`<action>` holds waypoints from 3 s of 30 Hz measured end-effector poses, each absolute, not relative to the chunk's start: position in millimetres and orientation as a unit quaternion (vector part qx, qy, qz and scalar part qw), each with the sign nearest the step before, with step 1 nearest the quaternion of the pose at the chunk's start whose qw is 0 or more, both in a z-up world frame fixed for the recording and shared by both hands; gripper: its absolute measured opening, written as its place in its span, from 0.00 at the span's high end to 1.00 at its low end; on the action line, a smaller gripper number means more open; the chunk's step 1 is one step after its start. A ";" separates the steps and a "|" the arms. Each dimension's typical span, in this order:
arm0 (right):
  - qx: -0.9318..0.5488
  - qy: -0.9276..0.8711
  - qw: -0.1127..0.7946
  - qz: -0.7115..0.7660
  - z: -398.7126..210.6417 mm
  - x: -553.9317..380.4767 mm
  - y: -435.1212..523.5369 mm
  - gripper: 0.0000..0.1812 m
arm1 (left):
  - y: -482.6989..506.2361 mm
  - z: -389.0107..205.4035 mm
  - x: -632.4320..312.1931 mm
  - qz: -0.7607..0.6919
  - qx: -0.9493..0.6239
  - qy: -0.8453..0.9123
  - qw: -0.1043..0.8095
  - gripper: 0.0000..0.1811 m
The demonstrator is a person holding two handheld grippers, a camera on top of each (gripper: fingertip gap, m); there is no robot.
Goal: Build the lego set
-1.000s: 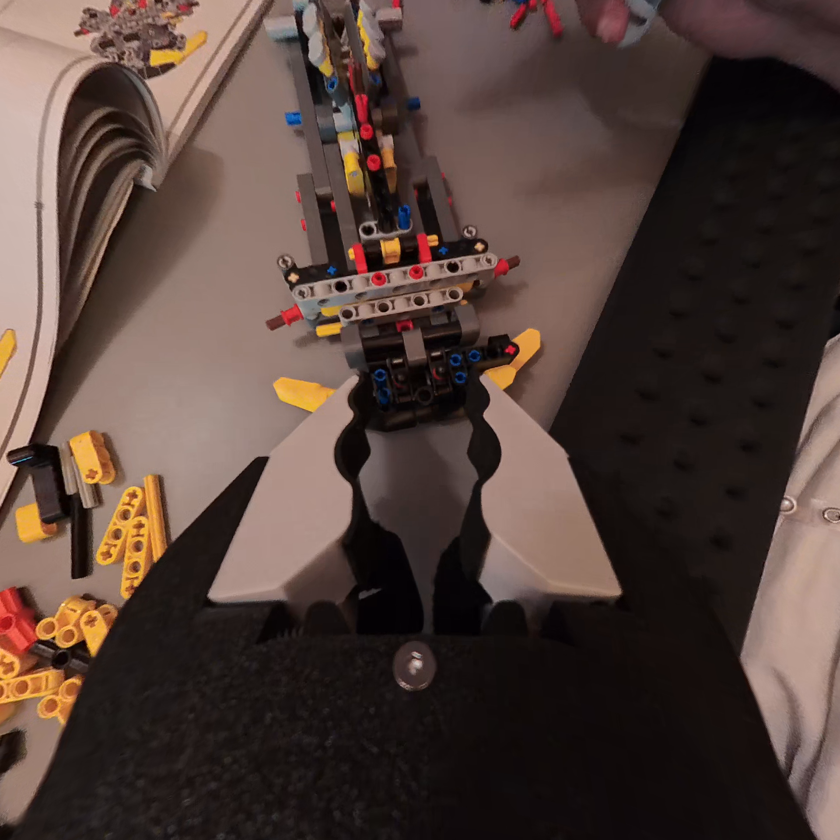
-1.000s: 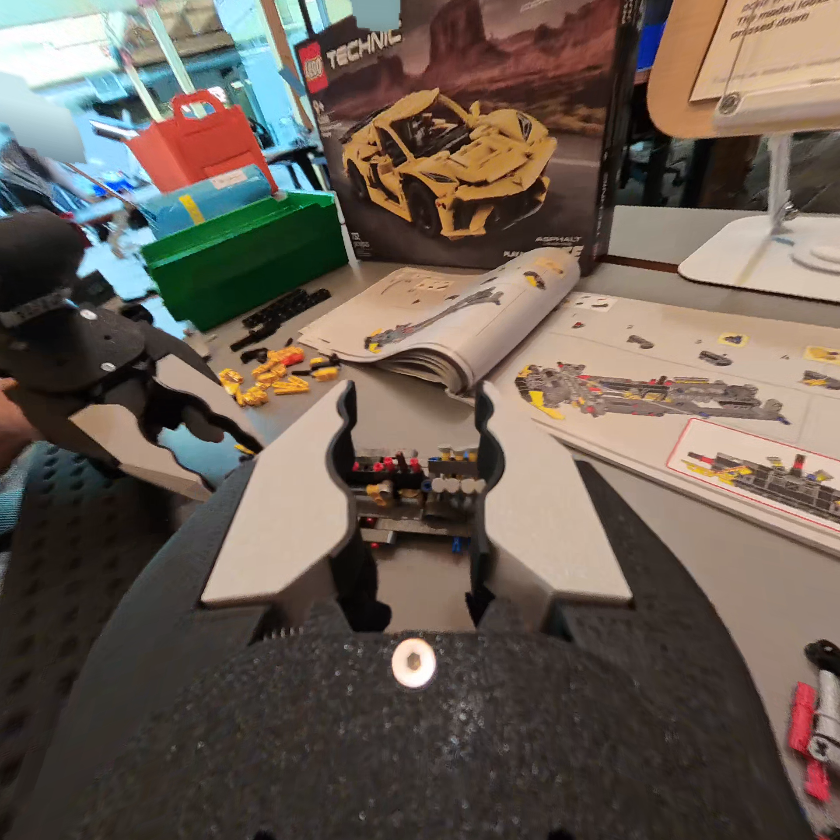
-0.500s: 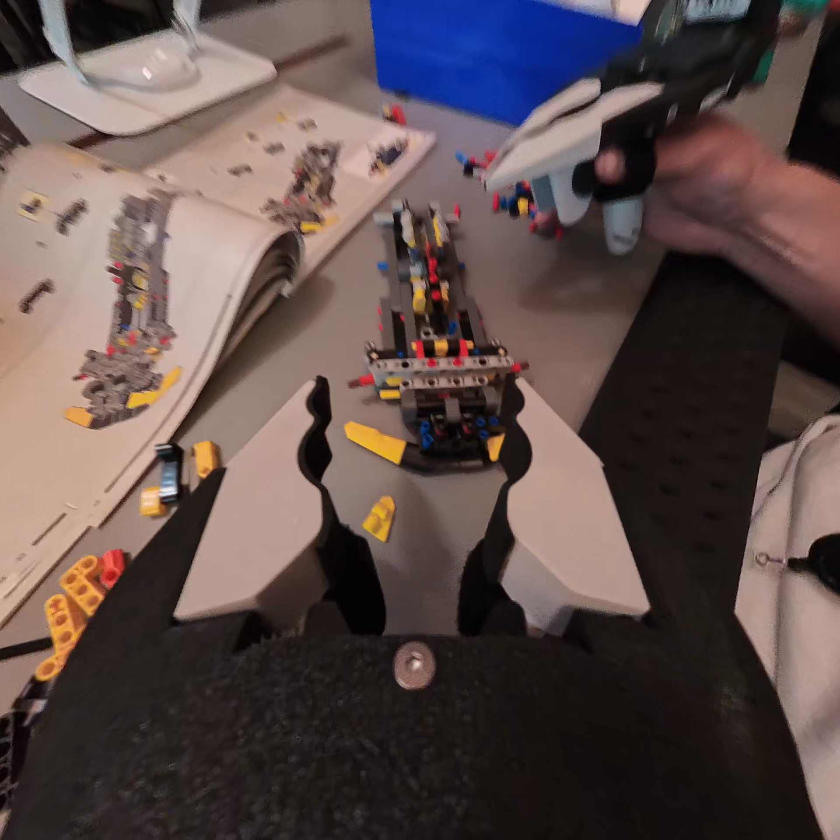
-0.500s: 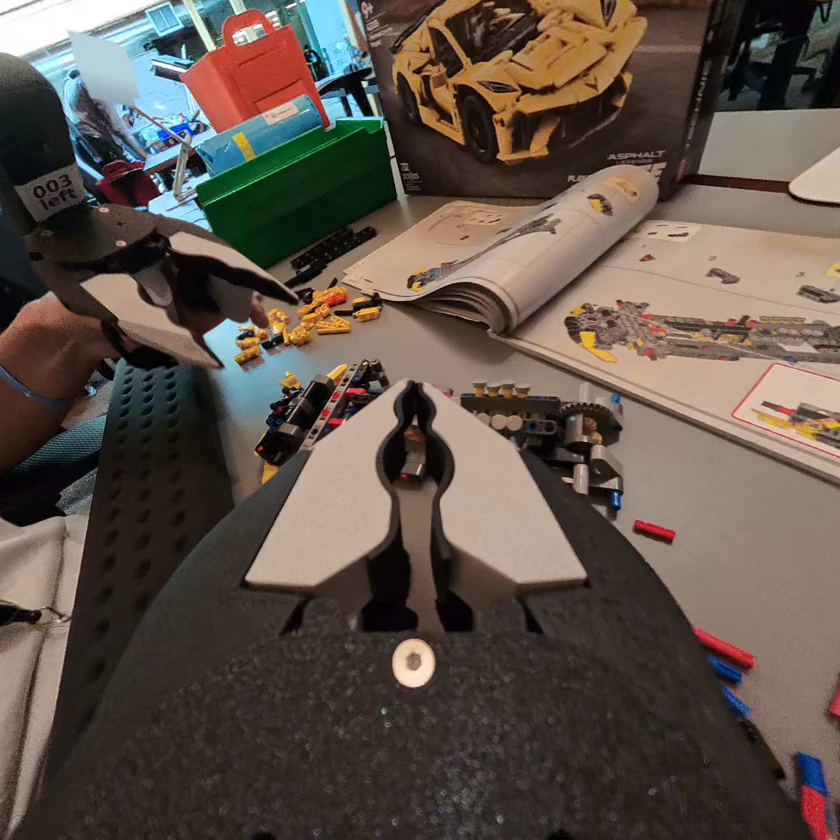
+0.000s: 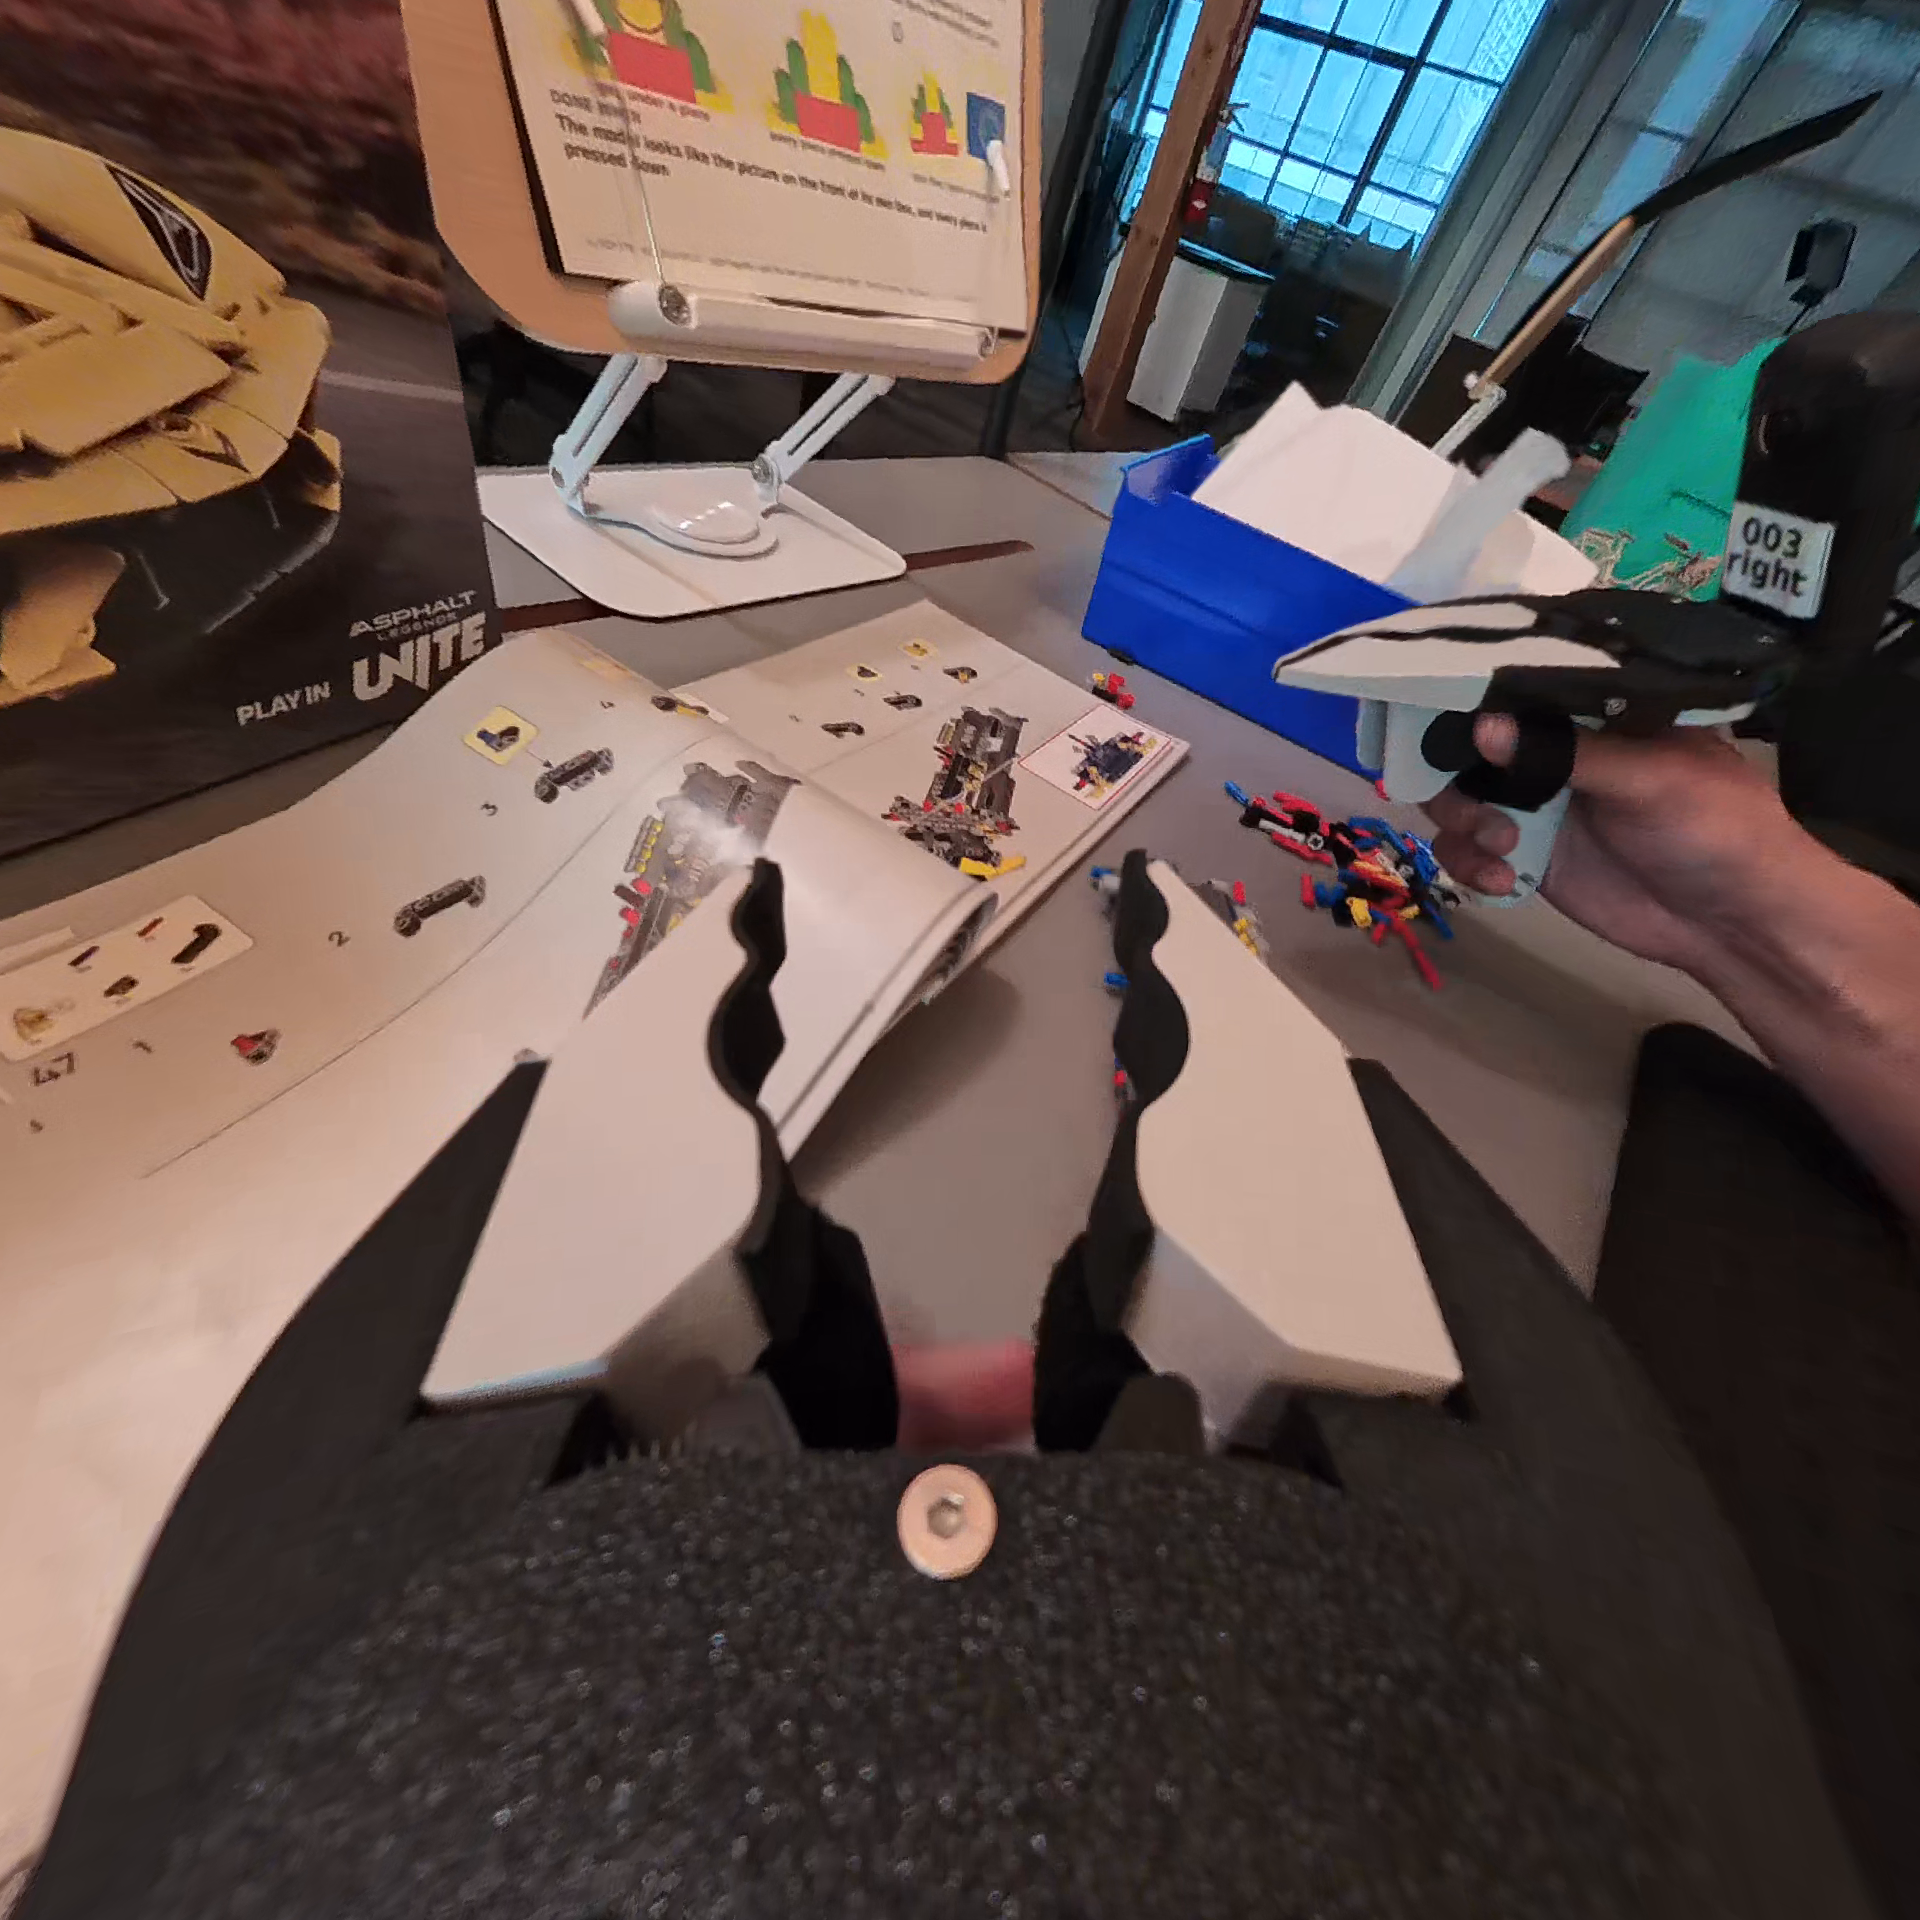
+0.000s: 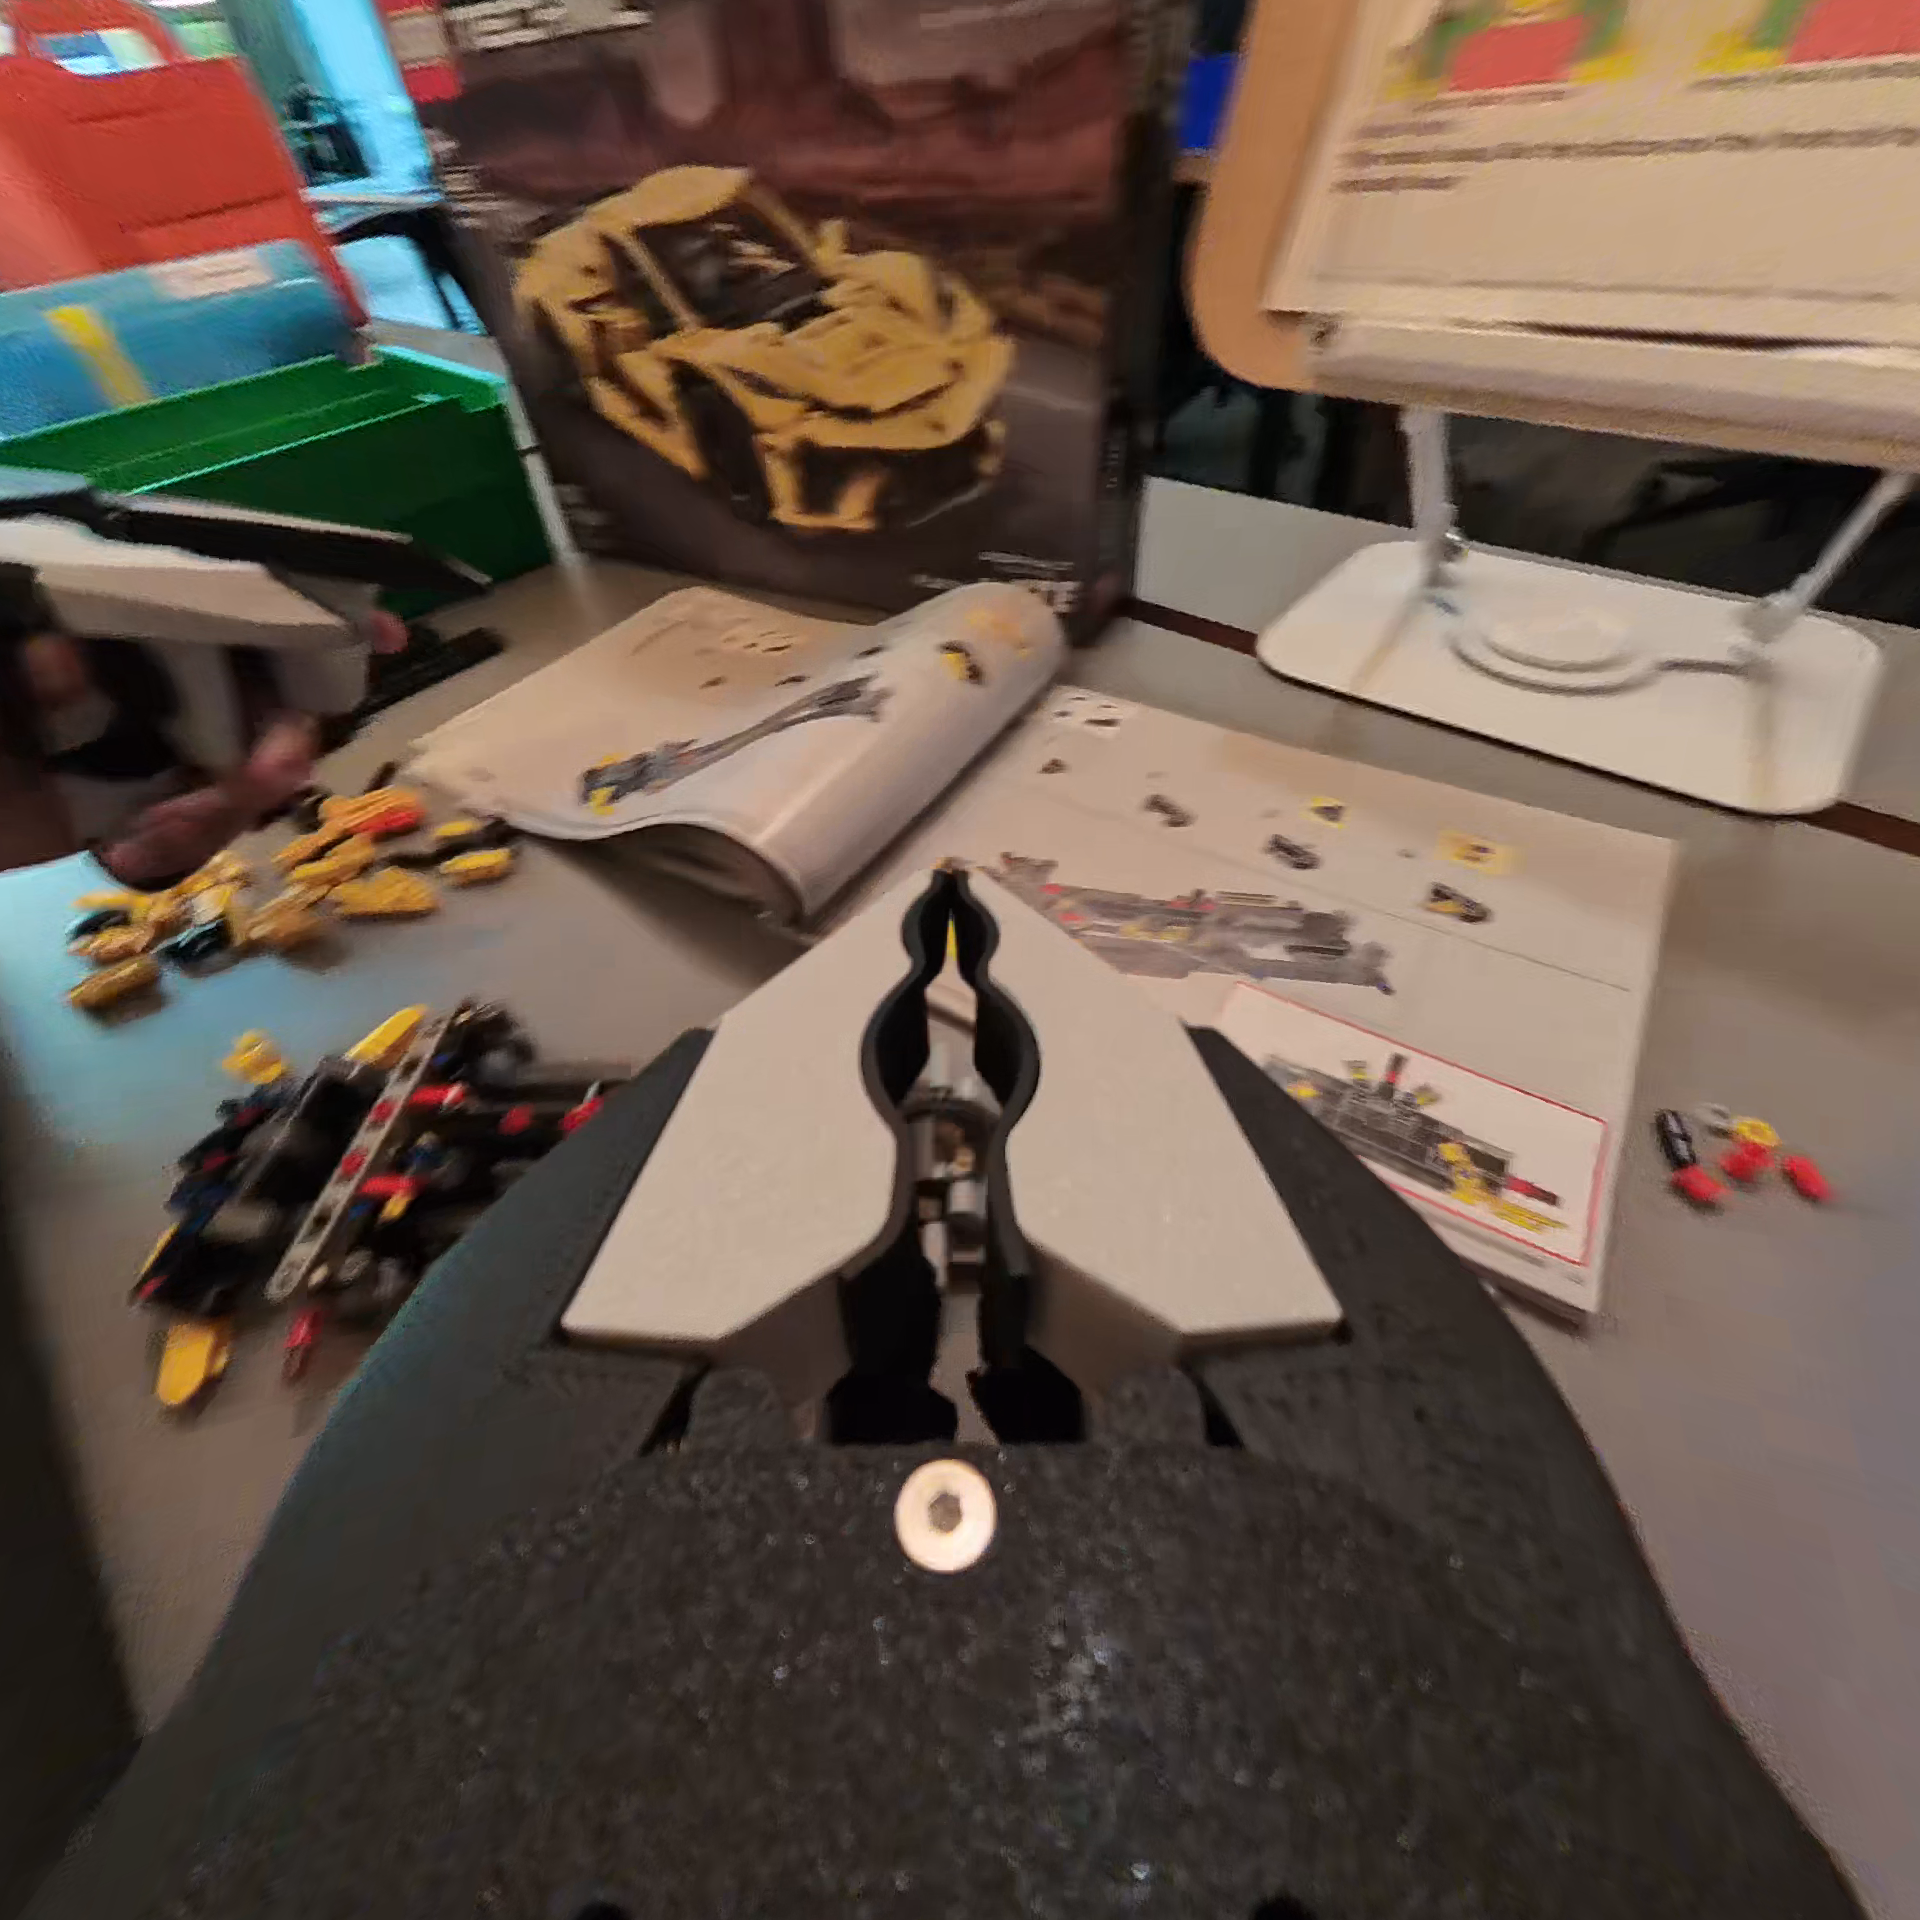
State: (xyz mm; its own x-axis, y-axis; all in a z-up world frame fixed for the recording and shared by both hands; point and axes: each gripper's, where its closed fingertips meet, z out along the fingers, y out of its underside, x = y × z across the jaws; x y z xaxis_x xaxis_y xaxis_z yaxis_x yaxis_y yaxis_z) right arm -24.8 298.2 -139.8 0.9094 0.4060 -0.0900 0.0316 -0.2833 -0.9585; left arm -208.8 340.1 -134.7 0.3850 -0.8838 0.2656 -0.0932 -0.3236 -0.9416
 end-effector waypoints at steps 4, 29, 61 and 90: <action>-0.792 -0.073 0.556 0.241 -144.7 -18.5 324.0 0.97 | 348.9 -144.3 -174.2 -0.436 -0.723 0.376 0.382 0.76; -0.908 -0.198 0.367 0.020 -236.3 -11.6 385.4 1.00 | 407.1 -245.3 -133.8 -0.193 -0.815 0.477 0.268 1.00; -0.918 -0.187 0.348 -0.043 -249.7 6.5 387.8 1.00 | 430.5 -253.6 -198.6 -0.184 -0.838 0.430 0.280 1.00; -0.840 -0.147 0.521 0.021 -178.7 -13.7 355.0 0.98 | 446.2 -190.3 -203.8 -0.266 -0.781 0.409 0.390 0.95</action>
State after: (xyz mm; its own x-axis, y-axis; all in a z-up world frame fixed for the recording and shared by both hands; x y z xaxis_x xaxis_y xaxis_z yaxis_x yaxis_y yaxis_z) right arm -13.7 355.0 -178.7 0.9561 0.2684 0.1178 0.2248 -0.4134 -0.8823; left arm -203.8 446.2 -190.3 0.5243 -0.8461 0.0964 -0.4309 -0.3613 -0.8269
